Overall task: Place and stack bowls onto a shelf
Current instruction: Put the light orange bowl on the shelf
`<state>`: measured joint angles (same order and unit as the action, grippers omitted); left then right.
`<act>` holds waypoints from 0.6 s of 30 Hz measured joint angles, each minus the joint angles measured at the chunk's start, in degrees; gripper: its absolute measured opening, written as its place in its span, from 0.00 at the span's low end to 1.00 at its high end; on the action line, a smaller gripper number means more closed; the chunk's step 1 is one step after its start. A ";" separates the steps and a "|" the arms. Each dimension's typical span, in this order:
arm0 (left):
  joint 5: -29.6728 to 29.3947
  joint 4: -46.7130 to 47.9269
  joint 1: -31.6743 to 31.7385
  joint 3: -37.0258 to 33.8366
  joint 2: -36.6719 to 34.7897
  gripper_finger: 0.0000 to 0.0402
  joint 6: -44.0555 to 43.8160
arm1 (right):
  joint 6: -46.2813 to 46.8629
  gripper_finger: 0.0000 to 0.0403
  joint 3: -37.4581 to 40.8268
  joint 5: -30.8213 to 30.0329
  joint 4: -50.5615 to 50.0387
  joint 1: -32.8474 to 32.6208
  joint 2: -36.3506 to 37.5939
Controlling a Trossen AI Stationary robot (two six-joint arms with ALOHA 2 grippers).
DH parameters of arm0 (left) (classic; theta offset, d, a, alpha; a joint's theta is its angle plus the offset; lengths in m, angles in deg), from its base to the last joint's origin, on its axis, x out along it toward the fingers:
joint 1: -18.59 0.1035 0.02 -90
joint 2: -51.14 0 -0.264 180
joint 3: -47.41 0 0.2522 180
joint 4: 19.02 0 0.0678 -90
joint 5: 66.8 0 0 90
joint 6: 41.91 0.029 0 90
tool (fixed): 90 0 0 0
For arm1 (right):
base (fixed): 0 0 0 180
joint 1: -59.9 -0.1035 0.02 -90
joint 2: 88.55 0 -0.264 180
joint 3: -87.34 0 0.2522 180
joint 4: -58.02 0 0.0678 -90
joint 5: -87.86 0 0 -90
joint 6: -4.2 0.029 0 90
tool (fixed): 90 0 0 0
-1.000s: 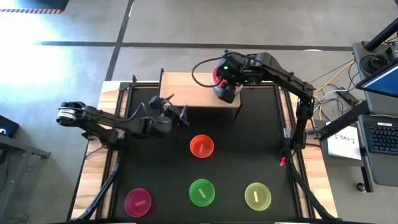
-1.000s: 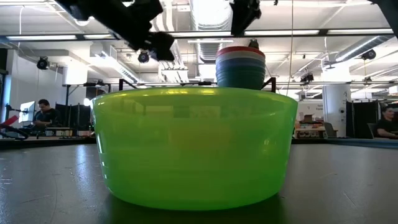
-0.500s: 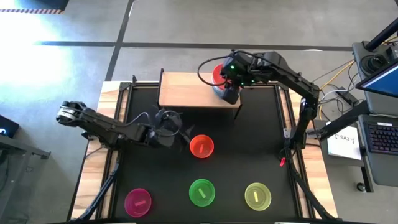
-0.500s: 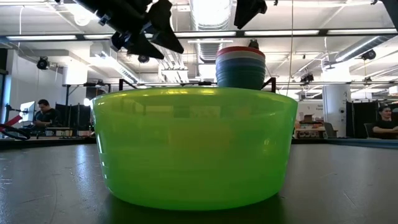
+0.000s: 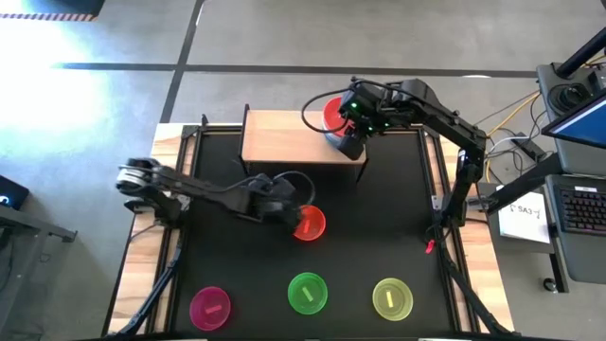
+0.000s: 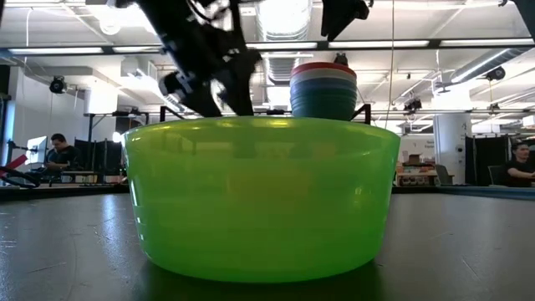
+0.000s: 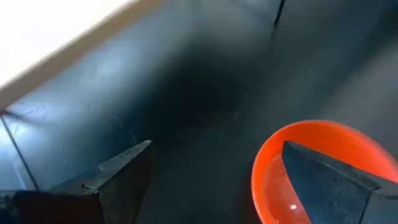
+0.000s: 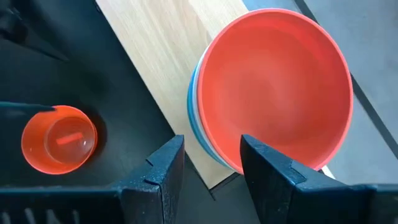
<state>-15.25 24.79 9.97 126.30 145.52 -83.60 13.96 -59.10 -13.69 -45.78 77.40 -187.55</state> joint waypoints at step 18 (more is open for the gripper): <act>10.70 14.63 0.01 10.71 11.66 0.81 -10.22 | -3.31 0.35 0.99 -0.02 0.04 0.00 0.02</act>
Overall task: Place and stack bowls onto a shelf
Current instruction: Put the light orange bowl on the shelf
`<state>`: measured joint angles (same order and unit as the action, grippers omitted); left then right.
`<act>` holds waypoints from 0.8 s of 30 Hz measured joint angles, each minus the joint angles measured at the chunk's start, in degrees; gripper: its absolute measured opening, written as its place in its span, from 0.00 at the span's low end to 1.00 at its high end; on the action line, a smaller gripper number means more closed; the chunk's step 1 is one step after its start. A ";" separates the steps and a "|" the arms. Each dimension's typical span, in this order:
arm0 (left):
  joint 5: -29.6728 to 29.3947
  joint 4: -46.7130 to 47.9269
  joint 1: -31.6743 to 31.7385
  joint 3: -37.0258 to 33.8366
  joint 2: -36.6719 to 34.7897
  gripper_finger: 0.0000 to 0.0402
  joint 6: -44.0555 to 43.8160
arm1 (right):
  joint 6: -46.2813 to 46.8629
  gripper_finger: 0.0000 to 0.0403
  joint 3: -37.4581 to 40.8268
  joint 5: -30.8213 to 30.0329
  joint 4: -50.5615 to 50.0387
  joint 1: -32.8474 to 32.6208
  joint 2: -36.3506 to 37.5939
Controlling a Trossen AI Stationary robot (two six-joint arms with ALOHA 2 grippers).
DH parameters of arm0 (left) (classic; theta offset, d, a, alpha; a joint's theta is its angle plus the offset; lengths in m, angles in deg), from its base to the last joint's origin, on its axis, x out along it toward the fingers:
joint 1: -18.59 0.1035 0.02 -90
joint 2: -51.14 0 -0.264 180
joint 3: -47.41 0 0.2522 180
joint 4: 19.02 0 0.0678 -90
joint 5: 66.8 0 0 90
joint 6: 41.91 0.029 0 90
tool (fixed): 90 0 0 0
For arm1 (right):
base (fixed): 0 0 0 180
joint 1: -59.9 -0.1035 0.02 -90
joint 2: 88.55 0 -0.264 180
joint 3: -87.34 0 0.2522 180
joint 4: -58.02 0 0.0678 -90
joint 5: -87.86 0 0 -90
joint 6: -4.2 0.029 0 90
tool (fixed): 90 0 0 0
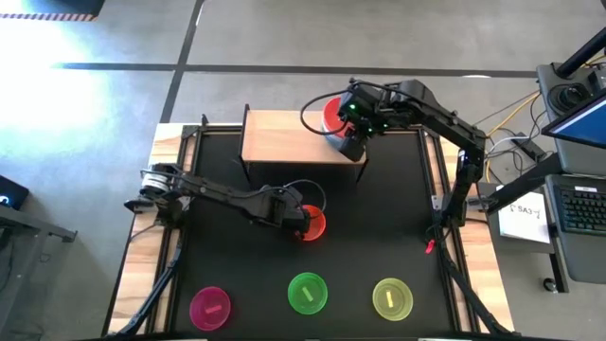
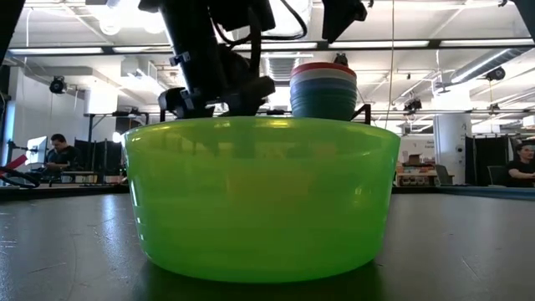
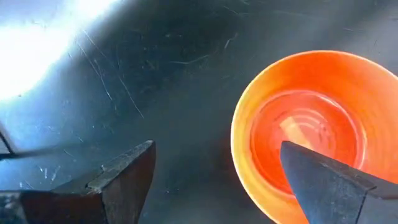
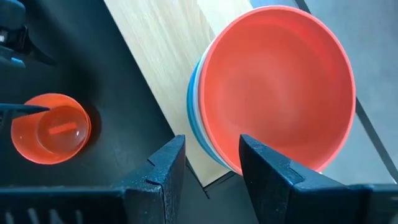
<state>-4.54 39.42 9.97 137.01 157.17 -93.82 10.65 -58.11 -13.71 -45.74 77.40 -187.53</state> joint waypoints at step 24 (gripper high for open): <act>4.92 -7.66 0.52 -1.18 8.61 0.46 -1.27 | -1.13 0.34 1.37 -0.02 0.09 0.00 -0.15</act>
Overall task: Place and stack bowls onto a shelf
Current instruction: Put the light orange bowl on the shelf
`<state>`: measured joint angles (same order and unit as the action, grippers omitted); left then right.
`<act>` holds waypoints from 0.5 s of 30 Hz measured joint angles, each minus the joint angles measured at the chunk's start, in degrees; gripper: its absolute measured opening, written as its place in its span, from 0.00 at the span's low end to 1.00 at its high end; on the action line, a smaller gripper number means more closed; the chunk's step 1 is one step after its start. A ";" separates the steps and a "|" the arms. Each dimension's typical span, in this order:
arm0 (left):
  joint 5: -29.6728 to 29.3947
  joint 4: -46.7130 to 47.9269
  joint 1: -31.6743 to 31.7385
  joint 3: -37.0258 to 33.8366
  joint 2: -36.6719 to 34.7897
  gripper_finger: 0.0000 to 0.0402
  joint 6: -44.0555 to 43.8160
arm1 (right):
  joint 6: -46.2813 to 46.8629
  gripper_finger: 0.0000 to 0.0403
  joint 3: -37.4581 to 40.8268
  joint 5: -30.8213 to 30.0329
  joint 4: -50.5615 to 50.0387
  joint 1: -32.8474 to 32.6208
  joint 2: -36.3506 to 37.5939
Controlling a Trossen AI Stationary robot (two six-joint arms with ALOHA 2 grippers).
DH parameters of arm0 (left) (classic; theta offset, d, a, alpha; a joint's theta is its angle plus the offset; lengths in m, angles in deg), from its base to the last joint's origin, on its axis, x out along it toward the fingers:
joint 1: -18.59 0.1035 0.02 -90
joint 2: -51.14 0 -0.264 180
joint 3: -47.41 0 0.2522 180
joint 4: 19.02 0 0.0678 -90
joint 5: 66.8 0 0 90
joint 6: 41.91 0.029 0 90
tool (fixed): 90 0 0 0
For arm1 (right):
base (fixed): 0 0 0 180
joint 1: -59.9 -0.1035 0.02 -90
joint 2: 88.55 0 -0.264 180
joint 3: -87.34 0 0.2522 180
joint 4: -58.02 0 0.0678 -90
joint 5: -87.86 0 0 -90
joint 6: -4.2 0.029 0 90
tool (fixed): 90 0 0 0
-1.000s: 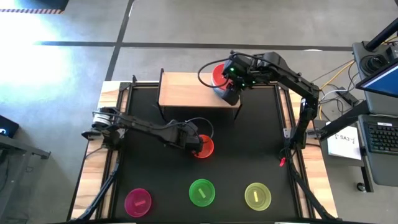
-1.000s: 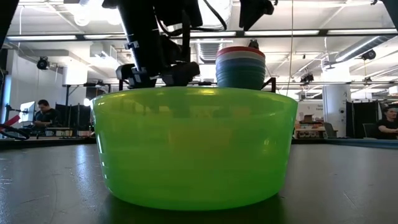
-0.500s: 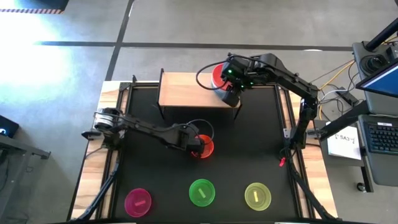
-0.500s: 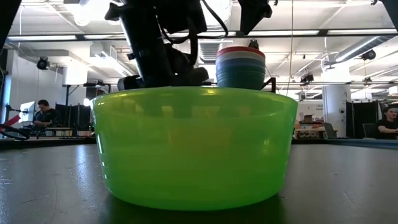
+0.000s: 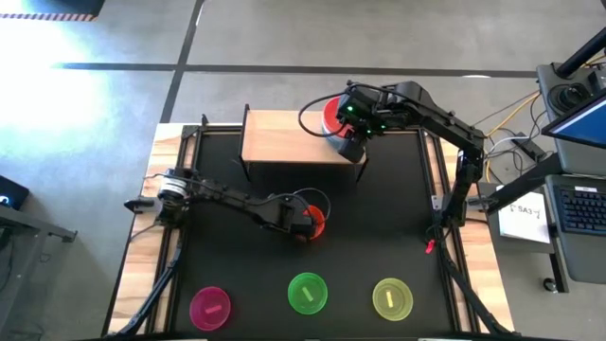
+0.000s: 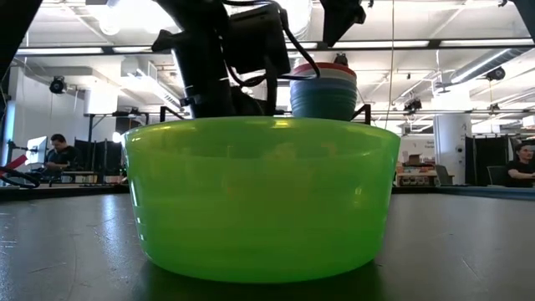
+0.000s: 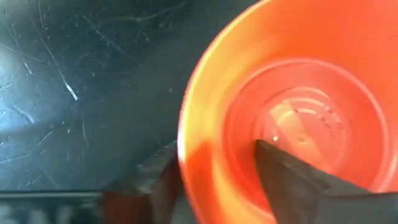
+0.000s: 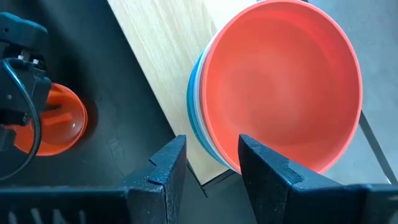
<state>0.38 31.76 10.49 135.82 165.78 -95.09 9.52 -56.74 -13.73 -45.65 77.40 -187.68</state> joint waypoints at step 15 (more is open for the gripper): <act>2.49 0.62 0.59 -0.24 -4.29 0.01 7.08 | -0.73 0.31 0.00 0.00 0.20 0.00 -0.02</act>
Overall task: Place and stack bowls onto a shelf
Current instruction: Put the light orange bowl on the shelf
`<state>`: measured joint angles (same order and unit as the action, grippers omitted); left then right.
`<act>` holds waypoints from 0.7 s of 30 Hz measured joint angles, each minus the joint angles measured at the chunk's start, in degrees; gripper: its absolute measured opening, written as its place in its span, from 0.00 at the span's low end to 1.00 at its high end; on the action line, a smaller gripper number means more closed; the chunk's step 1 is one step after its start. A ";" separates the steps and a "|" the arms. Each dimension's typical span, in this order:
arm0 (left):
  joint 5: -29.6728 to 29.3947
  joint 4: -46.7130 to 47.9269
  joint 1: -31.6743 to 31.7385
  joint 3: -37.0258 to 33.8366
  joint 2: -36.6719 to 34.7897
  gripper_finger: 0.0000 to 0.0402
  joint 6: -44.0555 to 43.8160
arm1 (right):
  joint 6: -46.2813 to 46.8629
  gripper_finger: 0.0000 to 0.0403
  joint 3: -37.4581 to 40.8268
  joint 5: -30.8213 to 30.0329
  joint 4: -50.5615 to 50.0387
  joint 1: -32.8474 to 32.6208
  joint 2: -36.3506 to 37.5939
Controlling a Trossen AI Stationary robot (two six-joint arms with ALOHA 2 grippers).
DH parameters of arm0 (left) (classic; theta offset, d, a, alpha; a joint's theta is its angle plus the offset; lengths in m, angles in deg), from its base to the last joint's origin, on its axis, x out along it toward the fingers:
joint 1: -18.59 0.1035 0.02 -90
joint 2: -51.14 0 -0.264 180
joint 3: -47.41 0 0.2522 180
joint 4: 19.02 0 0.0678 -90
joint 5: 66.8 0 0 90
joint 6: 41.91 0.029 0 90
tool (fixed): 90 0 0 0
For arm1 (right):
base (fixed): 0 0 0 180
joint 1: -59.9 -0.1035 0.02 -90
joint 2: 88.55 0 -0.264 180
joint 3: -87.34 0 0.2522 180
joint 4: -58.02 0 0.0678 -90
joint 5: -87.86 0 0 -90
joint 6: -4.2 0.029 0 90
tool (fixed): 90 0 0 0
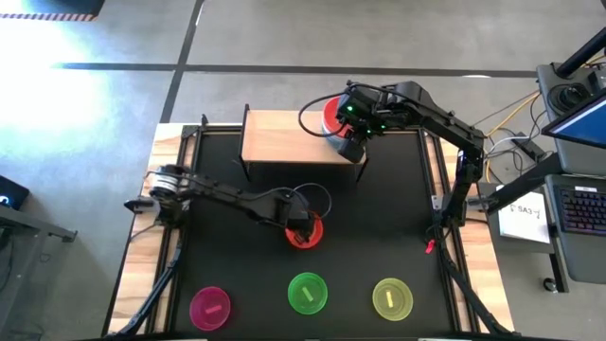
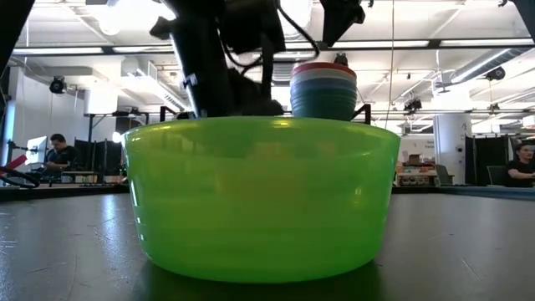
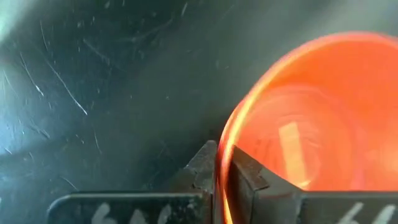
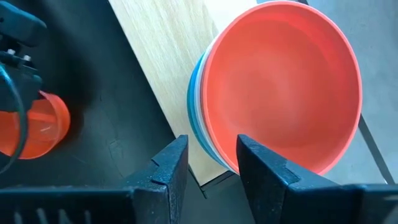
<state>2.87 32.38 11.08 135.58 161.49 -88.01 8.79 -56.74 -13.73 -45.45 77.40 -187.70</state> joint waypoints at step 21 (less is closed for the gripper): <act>-7.60 4.99 13.52 0.00 -24.74 0.00 18.39 | -3.79 0.31 0.00 0.02 2.16 0.00 -0.04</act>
<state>-4.73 37.37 24.60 135.58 136.75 -69.62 5.00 -56.74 -13.71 -43.29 77.40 -187.75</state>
